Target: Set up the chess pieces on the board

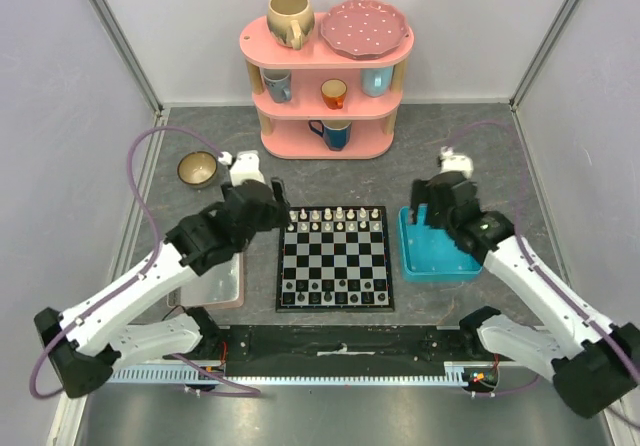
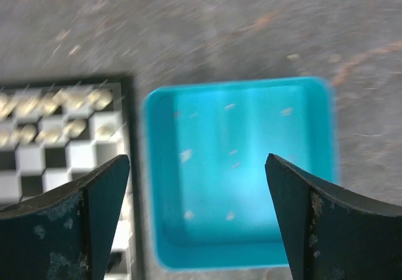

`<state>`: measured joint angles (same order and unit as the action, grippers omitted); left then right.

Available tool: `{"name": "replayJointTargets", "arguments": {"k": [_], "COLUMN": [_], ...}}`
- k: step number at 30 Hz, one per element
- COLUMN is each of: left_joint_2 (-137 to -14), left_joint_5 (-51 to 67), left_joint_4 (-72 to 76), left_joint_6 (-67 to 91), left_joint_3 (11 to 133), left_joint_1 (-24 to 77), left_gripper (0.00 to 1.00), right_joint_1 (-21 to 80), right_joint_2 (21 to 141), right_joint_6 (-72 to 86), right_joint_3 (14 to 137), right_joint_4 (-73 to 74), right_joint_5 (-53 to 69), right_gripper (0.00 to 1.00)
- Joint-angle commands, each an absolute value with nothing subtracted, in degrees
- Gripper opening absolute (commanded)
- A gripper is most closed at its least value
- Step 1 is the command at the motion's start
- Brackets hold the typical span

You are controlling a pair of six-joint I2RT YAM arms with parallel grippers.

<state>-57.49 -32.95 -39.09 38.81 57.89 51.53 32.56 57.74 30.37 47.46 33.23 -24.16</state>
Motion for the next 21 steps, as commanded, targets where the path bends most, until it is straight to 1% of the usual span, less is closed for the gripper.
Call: {"name": "replayJointTargets", "arguments": {"k": [1, 2, 3, 5, 7, 11, 16, 19, 21], "left_joint_2": [-52.2, -50.5, -48.6, -42.8, -39.7, -32.5, -19.9, -18.2, -19.0], "left_joint_5": [-23.9, -24.1, -24.1, -24.3, -24.3, -24.4, -24.6, -25.0, -26.1], "left_joint_4": [-35.2, -36.0, -36.8, -38.1, -41.1, -43.5, -43.9, -43.0, -43.9], "left_joint_6": [24.5, 24.3, 24.2, 24.4, 25.5, 28.0, 29.3, 27.5, 26.9], "left_joint_3": [61.7, 61.6, 60.7, 59.4, 57.4, 51.2, 44.1, 45.0, 45.3], "left_joint_1": [38.8, 36.8, 33.0, 29.5, 26.1, 25.8, 25.7, 25.8, 25.7], "left_gripper": [0.8, 0.8, 0.8, 0.81, 0.81, 0.82, 0.82, 0.91, 0.94], "right_joint_1": [12.8, 8.6, 7.7, 5.8, 5.3, 5.2, 5.4, 5.3, 5.4], "right_joint_2": [55.6, 54.4, 51.8, 49.4, 45.3, 39.8, 33.9, 32.8, 31.9], "right_joint_6": [22.9, 23.6, 24.2, 26.0, 27.8, 28.4, 28.3, 28.6, 29.0], "right_joint_3": [50.7, 50.5, 49.8, 48.9, 46.6, 43.5, 41.6, 41.0, 40.5], "right_joint_4": [30.4, 30.4, 30.1, 30.5, 30.5, 31.1, 32.3, 33.0, 33.0], "right_joint_5": [-6.9, -7.1, -6.6, -6.7, -7.2, -8.7, -9.5, -10.5, -10.7], "right_gripper": [0.97, 0.97, 0.97, 0.97, 0.97, 0.97, 0.97, 0.97, 0.97]}}
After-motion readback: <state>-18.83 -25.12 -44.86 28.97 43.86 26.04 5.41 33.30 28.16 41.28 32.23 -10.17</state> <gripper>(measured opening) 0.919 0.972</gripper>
